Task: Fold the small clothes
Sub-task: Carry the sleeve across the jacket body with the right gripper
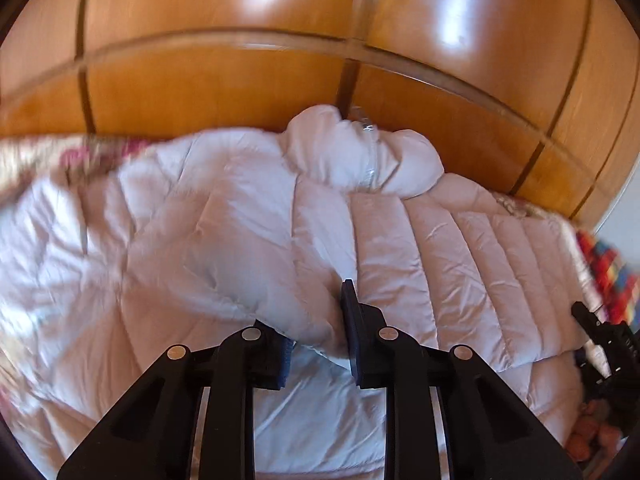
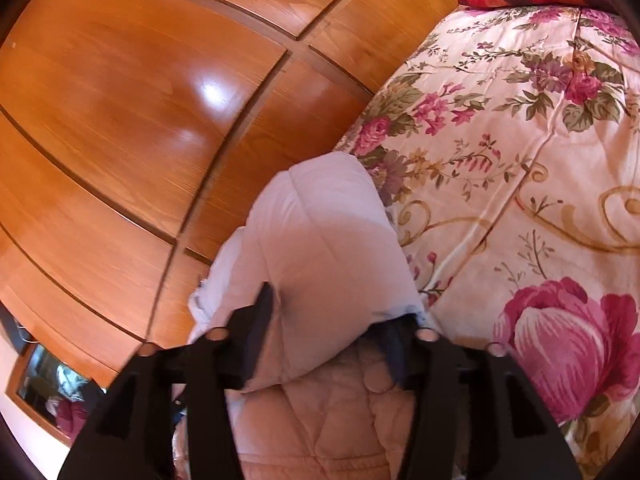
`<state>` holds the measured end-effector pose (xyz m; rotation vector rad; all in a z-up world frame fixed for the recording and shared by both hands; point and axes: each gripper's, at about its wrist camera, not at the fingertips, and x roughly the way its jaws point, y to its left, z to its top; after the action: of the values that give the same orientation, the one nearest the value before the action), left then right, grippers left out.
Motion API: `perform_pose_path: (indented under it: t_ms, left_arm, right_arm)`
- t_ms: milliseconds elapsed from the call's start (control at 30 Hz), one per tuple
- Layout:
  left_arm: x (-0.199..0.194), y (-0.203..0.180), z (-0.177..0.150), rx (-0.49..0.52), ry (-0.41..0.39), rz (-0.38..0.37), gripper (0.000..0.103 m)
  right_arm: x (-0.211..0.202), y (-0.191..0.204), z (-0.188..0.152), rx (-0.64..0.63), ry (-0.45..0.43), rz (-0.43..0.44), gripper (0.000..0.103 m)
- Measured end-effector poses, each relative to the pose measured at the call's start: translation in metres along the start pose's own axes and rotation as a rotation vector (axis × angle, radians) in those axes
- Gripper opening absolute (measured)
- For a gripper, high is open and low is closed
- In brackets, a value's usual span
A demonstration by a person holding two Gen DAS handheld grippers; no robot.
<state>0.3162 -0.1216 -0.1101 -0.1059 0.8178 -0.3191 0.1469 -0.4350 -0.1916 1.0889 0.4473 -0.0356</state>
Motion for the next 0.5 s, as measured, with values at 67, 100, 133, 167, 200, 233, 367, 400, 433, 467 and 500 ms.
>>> perform_pose_path:
  t_ms: [67,100,133,167,200,233,367,400,433,467,500]
  left_arm:
    - [0.002,0.010,-0.002,-0.053,0.003,-0.025,0.044]
    - [0.002,0.015,-0.001,-0.081,0.004,-0.037,0.045]
    - [0.002,0.016,-0.001,-0.092,0.006,-0.044,0.045]
    - [0.002,0.019,-0.001,-0.099,0.011,-0.047,0.043]
    - [0.002,0.020,0.000,-0.100,0.015,-0.053,0.029]
    - [-0.001,0.020,0.000,-0.099,0.008,-0.056,0.024]
    - [-0.002,0.020,-0.005,-0.099,0.002,-0.052,0.021]
    - [0.003,0.020,-0.008,-0.092,0.014,-0.038,0.019]
    - [0.006,0.021,-0.011,-0.091,0.016,-0.031,0.018]
    - [0.008,0.023,-0.012,-0.095,0.016,-0.030,0.018]
    - [0.009,0.026,-0.014,-0.100,0.016,-0.031,0.018]
  right_arm:
    - [0.000,-0.003,0.004,0.043,0.012,-0.018,0.036]
    - [0.003,-0.006,0.008,0.079,0.033,-0.017,0.023]
    - [0.004,-0.008,0.011,0.111,0.046,-0.007,0.013]
    - [0.001,-0.008,0.017,0.129,0.032,-0.005,0.009]
    - [-0.001,-0.006,0.021,0.120,0.011,-0.013,0.008]
    - [-0.004,-0.002,0.025,0.090,-0.012,-0.022,0.007]
    - [0.008,0.001,0.019,-0.013,0.004,-0.112,0.007]
    - [0.012,-0.001,0.016,-0.016,0.017,-0.124,0.008]
    - [0.015,-0.002,0.015,-0.018,0.023,-0.131,0.008]
    - [0.016,-0.002,0.015,-0.023,0.026,-0.137,0.009]
    - [0.017,-0.001,0.015,-0.032,0.027,-0.148,0.009]
